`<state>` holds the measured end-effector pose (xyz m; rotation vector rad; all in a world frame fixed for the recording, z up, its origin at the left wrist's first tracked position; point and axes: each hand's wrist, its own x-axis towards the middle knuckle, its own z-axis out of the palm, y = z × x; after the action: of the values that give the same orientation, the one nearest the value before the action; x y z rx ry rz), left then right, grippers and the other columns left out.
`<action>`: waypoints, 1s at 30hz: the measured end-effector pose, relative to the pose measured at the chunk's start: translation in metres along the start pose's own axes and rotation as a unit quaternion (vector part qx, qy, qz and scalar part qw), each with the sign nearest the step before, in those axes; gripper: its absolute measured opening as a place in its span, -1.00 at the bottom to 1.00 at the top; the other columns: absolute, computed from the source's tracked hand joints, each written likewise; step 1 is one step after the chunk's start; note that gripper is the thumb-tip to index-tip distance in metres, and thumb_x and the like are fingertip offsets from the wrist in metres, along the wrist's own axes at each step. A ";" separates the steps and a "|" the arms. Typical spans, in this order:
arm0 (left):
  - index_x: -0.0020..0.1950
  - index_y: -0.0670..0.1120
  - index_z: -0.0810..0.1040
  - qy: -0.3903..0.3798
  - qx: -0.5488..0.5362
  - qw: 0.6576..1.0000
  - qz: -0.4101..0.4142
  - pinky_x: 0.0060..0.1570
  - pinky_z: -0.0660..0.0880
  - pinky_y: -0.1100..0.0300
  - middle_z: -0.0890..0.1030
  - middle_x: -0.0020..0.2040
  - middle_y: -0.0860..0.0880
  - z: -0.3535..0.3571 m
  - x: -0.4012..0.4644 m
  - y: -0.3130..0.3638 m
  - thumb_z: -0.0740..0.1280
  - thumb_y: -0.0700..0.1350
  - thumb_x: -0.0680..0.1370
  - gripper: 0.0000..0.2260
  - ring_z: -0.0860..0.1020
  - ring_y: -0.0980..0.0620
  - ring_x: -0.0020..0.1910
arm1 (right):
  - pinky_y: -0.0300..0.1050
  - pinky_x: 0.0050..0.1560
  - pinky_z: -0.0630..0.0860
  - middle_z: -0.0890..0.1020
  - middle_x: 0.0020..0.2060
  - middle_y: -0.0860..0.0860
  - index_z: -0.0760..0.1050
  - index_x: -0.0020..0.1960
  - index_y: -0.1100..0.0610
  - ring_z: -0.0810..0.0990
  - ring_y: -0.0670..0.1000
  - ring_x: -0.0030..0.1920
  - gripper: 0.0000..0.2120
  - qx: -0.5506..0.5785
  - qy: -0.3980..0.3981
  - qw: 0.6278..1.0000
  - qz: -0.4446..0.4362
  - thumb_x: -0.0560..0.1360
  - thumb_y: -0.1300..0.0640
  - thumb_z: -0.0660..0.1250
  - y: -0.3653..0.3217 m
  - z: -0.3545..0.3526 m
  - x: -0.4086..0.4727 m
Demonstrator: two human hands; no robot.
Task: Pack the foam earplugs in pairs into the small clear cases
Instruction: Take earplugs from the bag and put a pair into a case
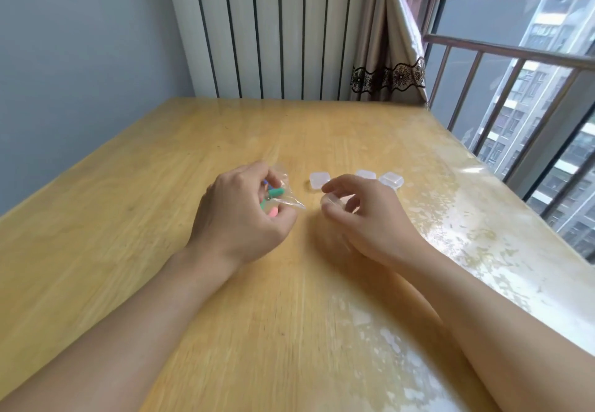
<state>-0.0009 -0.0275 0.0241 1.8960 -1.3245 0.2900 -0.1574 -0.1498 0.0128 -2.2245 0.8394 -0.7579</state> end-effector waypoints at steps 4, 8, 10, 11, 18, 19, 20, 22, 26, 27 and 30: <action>-0.05 -0.01 0.62 0.021 -0.203 0.978 -0.045 -0.41 0.48 0.24 0.56 -0.29 0.02 0.004 -0.005 0.013 0.50 0.06 0.33 -0.73 0.50 0.08 -0.45 | -0.07 -0.05 0.68 0.68 0.00 0.07 0.61 0.17 0.19 0.70 0.06 -0.11 -0.80 0.385 -0.049 0.913 0.127 0.55 0.28 0.41 -0.014 -0.011 0.002; 0.07 -0.03 0.69 -0.070 -0.311 0.936 -0.151 -0.35 0.59 0.12 0.69 -0.17 -0.01 0.014 -0.013 0.024 0.62 -0.05 0.37 -0.69 0.71 -0.03 -0.30 | -0.10 -0.07 0.69 0.68 -0.07 0.11 0.57 0.21 0.29 0.75 0.06 -0.17 -0.71 0.466 -0.104 0.863 0.164 0.51 0.27 0.47 -0.018 -0.014 -0.003; 0.08 -0.08 0.70 -0.074 -0.326 0.926 -0.173 -0.25 0.64 0.03 0.72 -0.20 -0.02 0.015 -0.012 0.024 0.57 -0.12 0.42 -0.75 0.72 -0.10 -0.28 | -0.10 -0.11 0.69 0.71 -0.03 0.13 0.60 0.20 0.28 0.77 0.10 -0.11 -0.68 0.444 -0.104 0.873 0.174 0.47 0.25 0.50 -0.018 -0.017 -0.004; 0.08 -0.09 0.71 -0.074 -0.329 0.924 -0.179 -0.20 0.66 0.02 0.74 -0.20 -0.01 0.016 -0.012 0.022 0.56 -0.13 0.43 -0.75 0.73 -0.09 -0.26 | -0.09 -0.10 0.69 0.72 0.00 0.15 0.61 0.19 0.27 0.77 0.12 -0.08 -0.67 0.437 -0.102 0.876 0.177 0.45 0.25 0.52 -0.018 -0.018 -0.003; -0.09 -0.07 0.76 -0.101 -0.372 0.901 -0.200 -0.06 0.67 0.12 0.76 -0.20 -0.05 0.013 -0.012 0.027 0.55 -0.24 0.42 -0.88 0.71 0.05 -0.18 | -0.17 -0.12 0.69 0.71 -0.05 0.22 0.66 0.07 0.30 0.75 0.09 -0.10 -0.76 0.396 -0.087 0.892 0.197 0.41 0.30 0.54 -0.018 -0.020 -0.004; -0.13 -0.05 0.77 -0.098 -0.368 0.902 -0.202 -0.03 0.67 0.10 0.76 -0.23 -0.05 0.015 -0.013 0.028 0.56 -0.24 0.41 -0.88 0.70 0.06 -0.21 | -0.17 -0.11 0.69 0.71 -0.05 0.24 0.67 0.05 0.31 0.74 0.09 -0.10 -0.77 0.390 -0.083 0.895 0.199 0.41 0.31 0.54 -0.017 -0.018 -0.004; -0.16 -0.03 0.77 -0.093 -0.355 0.907 -0.206 -0.01 0.66 0.09 0.75 -0.25 -0.04 0.017 -0.013 0.027 0.57 -0.24 0.40 -0.89 0.70 0.07 -0.24 | -0.16 -0.11 0.69 0.71 -0.07 0.25 0.67 0.02 0.32 0.74 0.10 -0.11 -0.80 0.385 -0.079 0.897 0.199 0.40 0.33 0.53 -0.016 -0.016 -0.005; -0.19 -0.03 0.76 -0.084 -0.325 0.918 -0.213 -0.04 0.64 0.13 0.74 -0.31 0.01 0.019 -0.015 0.028 0.58 -0.23 0.37 -0.89 0.69 0.11 -0.28 | -0.13 -0.08 0.71 0.70 -0.16 0.22 0.69 -0.10 0.31 0.72 0.10 -0.12 -0.92 0.379 -0.077 0.901 0.196 0.40 0.37 0.51 -0.017 -0.011 -0.007; -0.22 -0.04 0.75 -0.078 -0.288 0.929 -0.217 -0.14 0.60 0.26 0.72 -0.36 0.05 0.020 -0.015 0.028 0.58 -0.22 0.32 -0.89 0.67 0.16 -0.32 | -0.09 -0.01 0.71 0.73 -0.15 0.21 0.70 -0.11 0.31 0.72 0.10 -0.09 -0.94 0.378 -0.086 0.900 0.197 0.42 0.38 0.49 -0.018 -0.009 -0.008; -0.23 -0.04 0.75 -0.075 -0.281 0.932 -0.215 -0.15 0.59 0.29 0.72 -0.35 0.06 0.020 -0.015 0.027 0.58 -0.21 0.32 -0.90 0.68 0.16 -0.31 | -0.09 -0.02 0.71 0.75 -0.11 0.23 0.69 -0.07 0.33 0.73 0.11 -0.08 -0.91 0.377 -0.088 0.900 0.200 0.42 0.37 0.49 -0.018 -0.009 -0.008; -0.27 0.00 0.72 -0.063 -0.252 0.945 -0.201 -0.22 0.54 0.45 0.72 -0.35 0.12 0.021 -0.016 0.028 0.59 -0.19 0.30 -0.88 0.66 0.25 -0.33 | -0.12 -0.04 0.70 0.72 0.00 0.31 0.69 -0.02 0.34 0.73 0.10 -0.07 -0.87 0.371 -0.088 0.902 0.205 0.43 0.37 0.48 -0.019 -0.007 -0.008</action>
<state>-0.0372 -0.0357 0.0142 1.7006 -0.9388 -0.3535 -0.1610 -0.1351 0.0285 -1.3533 0.7305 -0.5336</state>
